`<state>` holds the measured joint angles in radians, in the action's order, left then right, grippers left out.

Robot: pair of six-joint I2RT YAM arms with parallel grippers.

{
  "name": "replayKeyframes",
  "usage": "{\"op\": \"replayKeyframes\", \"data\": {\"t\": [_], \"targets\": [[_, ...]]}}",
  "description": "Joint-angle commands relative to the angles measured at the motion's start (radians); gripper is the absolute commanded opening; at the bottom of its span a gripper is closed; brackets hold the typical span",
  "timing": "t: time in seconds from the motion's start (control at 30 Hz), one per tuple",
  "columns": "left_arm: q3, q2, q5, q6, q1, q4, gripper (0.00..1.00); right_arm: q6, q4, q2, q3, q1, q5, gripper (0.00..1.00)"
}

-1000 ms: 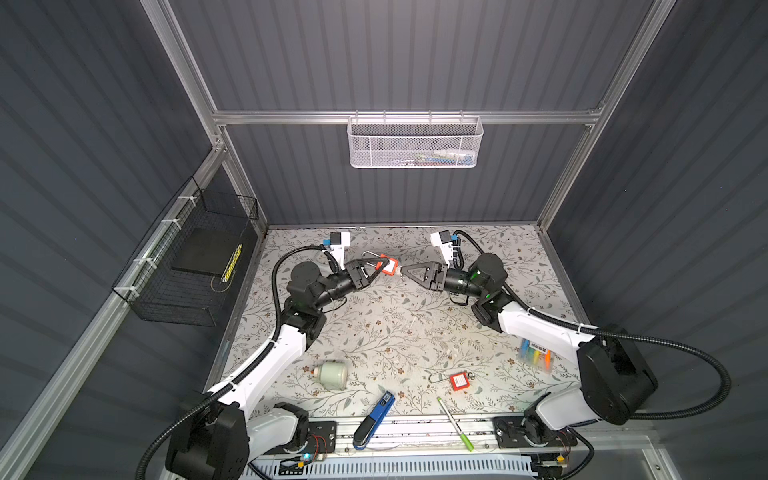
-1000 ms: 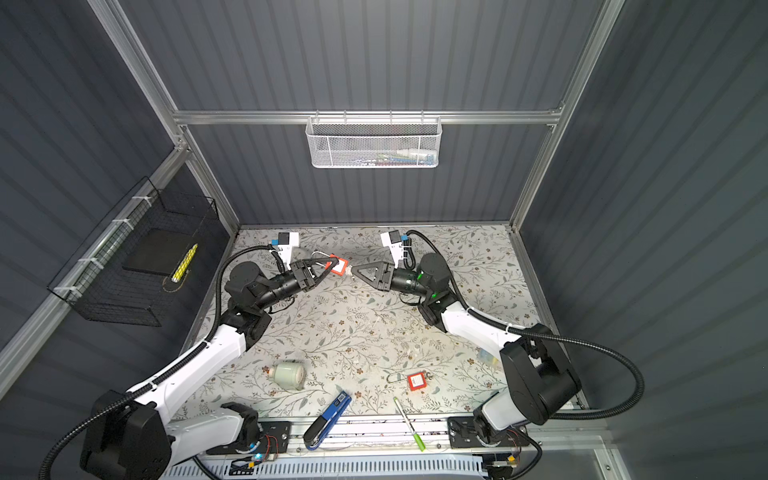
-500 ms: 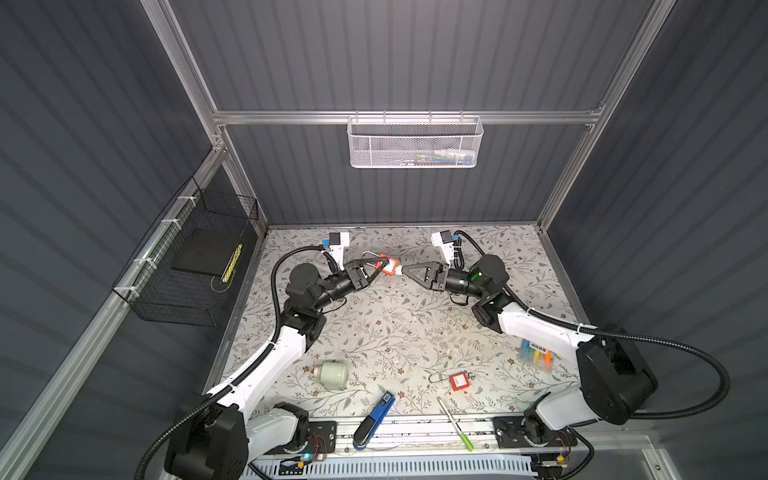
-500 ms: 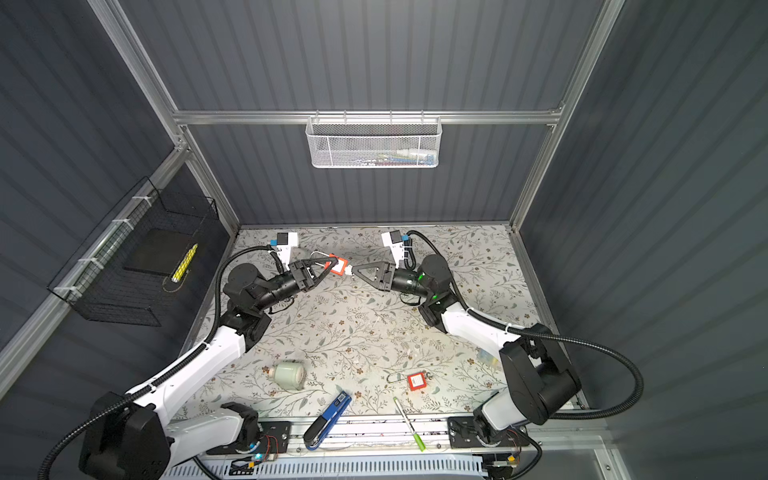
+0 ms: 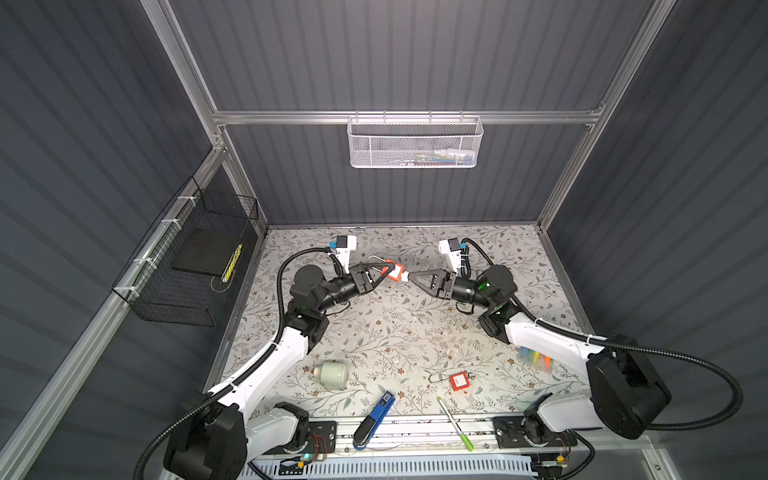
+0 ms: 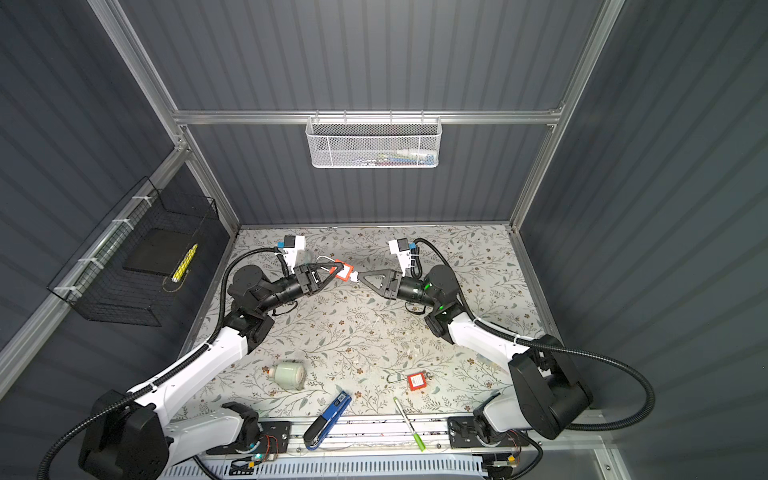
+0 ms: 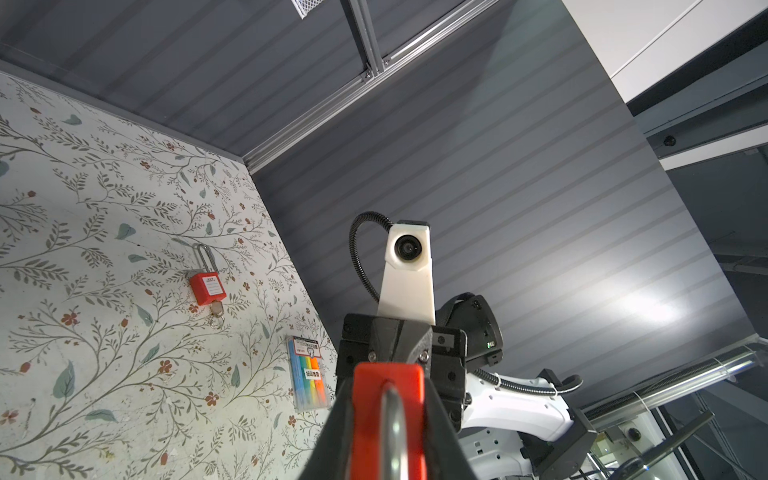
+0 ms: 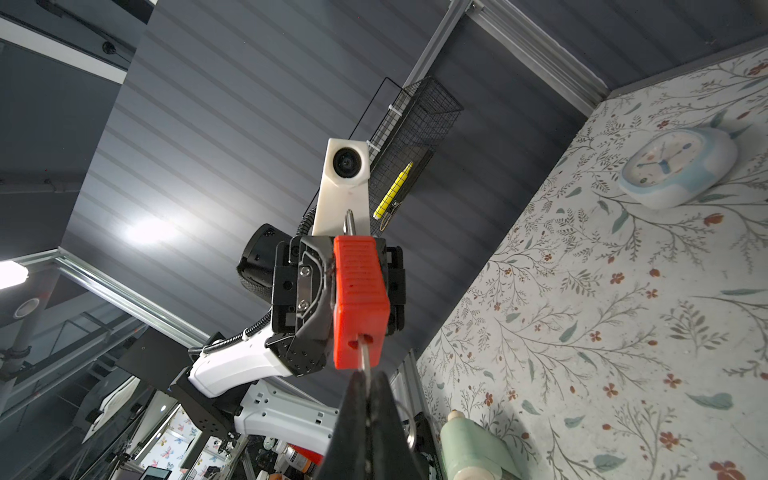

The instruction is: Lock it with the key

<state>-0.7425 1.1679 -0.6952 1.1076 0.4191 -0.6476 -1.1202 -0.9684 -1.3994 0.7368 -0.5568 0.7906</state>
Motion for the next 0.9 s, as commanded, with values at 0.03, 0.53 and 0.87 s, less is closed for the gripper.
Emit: {"op": "replayKeyframes", "data": {"t": [0.03,0.53,0.87], "targets": [[-0.015,-0.006,0.06,-0.023,-0.027,-0.029,0.0,0.0,-0.023,0.033,-0.036,0.027,0.017,0.0],[-0.038,-0.004,0.103,-0.092,-0.028,0.025,0.0,-0.004,0.003,0.083,-0.132,0.074,0.017,0.0],[-0.127,0.071,0.16,-0.312,-0.028,0.433,0.0,0.06,0.191,0.147,-0.142,0.141,-0.011,0.0]]}}
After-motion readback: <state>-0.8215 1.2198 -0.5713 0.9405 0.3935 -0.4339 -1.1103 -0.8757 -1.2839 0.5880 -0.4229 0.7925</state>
